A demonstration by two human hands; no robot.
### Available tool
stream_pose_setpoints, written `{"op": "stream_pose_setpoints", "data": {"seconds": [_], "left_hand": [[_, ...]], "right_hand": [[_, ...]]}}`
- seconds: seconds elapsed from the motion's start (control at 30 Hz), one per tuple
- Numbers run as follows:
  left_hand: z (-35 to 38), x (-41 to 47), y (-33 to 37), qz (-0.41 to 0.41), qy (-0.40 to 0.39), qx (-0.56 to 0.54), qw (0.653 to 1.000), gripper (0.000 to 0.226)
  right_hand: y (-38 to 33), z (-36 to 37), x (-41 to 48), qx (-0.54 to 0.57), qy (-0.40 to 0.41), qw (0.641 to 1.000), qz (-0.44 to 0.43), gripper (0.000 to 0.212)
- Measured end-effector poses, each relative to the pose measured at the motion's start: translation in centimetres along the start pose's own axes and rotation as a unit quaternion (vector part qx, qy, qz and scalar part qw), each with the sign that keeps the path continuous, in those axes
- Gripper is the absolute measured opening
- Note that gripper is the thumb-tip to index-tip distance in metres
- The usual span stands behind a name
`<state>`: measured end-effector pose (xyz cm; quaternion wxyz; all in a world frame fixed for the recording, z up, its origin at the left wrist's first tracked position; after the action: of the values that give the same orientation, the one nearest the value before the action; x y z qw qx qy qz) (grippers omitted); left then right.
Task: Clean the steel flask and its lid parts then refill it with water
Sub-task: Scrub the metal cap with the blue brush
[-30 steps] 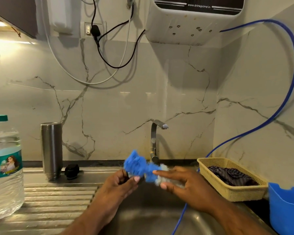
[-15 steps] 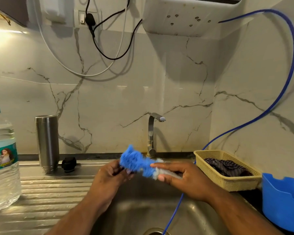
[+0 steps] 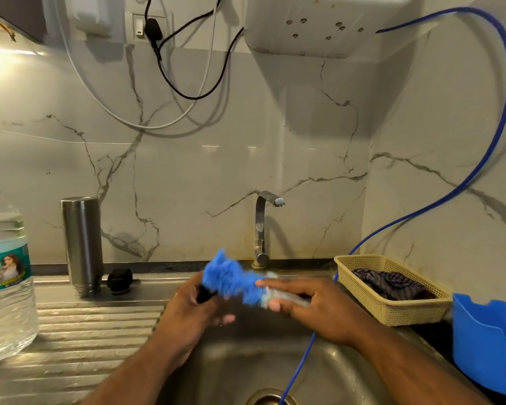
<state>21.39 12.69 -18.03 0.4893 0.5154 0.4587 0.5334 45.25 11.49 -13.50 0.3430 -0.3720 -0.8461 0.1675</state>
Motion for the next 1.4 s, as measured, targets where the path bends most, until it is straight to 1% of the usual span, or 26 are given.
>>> {"op": "stream_pose_setpoints", "data": {"seconds": [0.03, 0.13, 0.17, 0.23, 0.3, 0.37, 0.43, 0.53, 0.63, 0.73, 0.8, 0.83, 0.87, 0.93, 1.0, 1.03, 1.1, 1.17, 1.27, 1.4], "left_hand": [[-0.2, 0.1, 0.0, 0.002, 0.01, -0.008, 1.0, 0.043], [-0.4, 0.4, 0.1, 0.016, 0.017, 0.005, 1.0, 0.035], [-0.4, 0.3, 0.2, 0.021, 0.012, 0.023, 0.999, 0.034], [-0.4, 0.1, 0.2, 0.024, 0.004, 0.047, 0.999, 0.036], [-0.4, 0.0, 0.2, 0.021, 0.004, 0.061, 0.998, 0.035], [-0.4, 0.2, -0.1, 0.014, 0.011, 0.082, 0.996, 0.034], [-0.5, 0.4, -0.3, 0.012, 0.025, 0.098, 0.995, 0.038], [-0.8, 0.4, -0.8, -0.008, 0.022, 0.077, 0.997, 0.043], [-0.7, 0.6, -0.9, -0.008, 0.033, 0.106, 0.994, 0.045], [-0.6, 0.5, -0.8, -0.021, 0.013, 0.093, 0.995, 0.053], [-0.4, 0.4, -0.7, -0.03, -0.005, 0.085, 0.996, 0.063], [-0.3, 0.3, -0.6, -0.028, -0.011, 0.085, 0.996, 0.06], [-0.1, 0.2, -0.4, -0.019, -0.016, 0.09, 0.996, 0.051], [0.2, 0.1, -0.2, -0.001, -0.023, 0.093, 0.995, 0.038], [0.0, -0.1, 0.0, 0.008, -0.011, 0.087, 0.996, 0.038], [-0.1, -0.1, 0.1, 0.014, -0.004, 0.087, 0.996, 0.038], [-0.3, 0.2, 0.4, 0.04, 0.022, 0.118, 0.992, 0.031], [-0.5, 0.4, 0.7, 0.065, 0.048, 0.145, 0.986, 0.022], [-0.8, 0.7, 0.7, 0.055, 0.058, 0.149, 0.986, 0.025], [-0.8, 0.5, 0.4, 0.041, 0.038, 0.166, 0.985, 0.037]], "right_hand": [[-0.1, 0.1, 0.0, 0.005, -0.005, 1.0, -0.006, 0.039], [0.1, 0.0, 0.4, -0.029, 0.039, 0.999, 0.004, 0.038], [0.2, 0.0, 0.4, -0.024, 0.039, 0.999, 0.008, 0.038], [0.1, 0.4, 0.2, 0.002, 0.01, 1.0, -0.004, 0.037], [0.0, 0.7, 0.2, -0.014, 0.001, 1.0, -0.012, 0.035], [0.1, 0.5, 0.4, -0.045, 0.034, 0.998, 0.007, 0.033], [0.1, 0.4, 0.4, -0.067, 0.044, 0.997, 0.008, 0.035], [-0.4, 0.6, 0.3, -0.049, 0.009, 0.999, -0.01, 0.036], [0.0, 0.2, 0.5, -0.076, 0.046, 0.996, 0.013, 0.035], [0.0, 0.3, 0.3, -0.02, 0.013, 1.0, 0.004, 0.038], [0.0, 0.4, 0.3, -0.018, 0.007, 1.0, 0.003, 0.036], [0.2, 0.4, 0.4, -0.027, 0.023, 0.999, 0.01, 0.035], [0.3, 0.3, 0.4, -0.041, 0.04, 0.998, 0.015, 0.034], [0.5, 0.3, 0.4, -0.027, 0.042, 0.998, 0.022, 0.035], [0.4, 0.4, 0.2, 0.022, 0.019, 0.999, 0.025, 0.034], [0.5, 0.4, 0.2, 0.029, 0.02, 0.999, 0.029, 0.033], [1.1, 0.4, 0.4, 0.001, 0.045, 0.998, 0.037, 0.033], [1.4, 0.4, 0.3, -0.007, 0.044, 0.998, 0.038, 0.037], [1.1, 0.6, 0.2, 0.028, 0.012, 0.999, 0.039, 0.038], [1.2, 0.4, 0.5, -0.005, 0.038, 0.999, 0.037, 0.038]]}}
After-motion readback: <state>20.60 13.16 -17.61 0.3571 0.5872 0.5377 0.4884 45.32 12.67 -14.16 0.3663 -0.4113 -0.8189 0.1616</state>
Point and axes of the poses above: each hand's wrist, its own x-axis towards the middle knuckle, its own z-axis out of the palm, y = z × x, the point moved 3 cm from there along x, towards the middle knuckle, and after that the axes turned 9 degrees about -z, right-handed, at the moved point
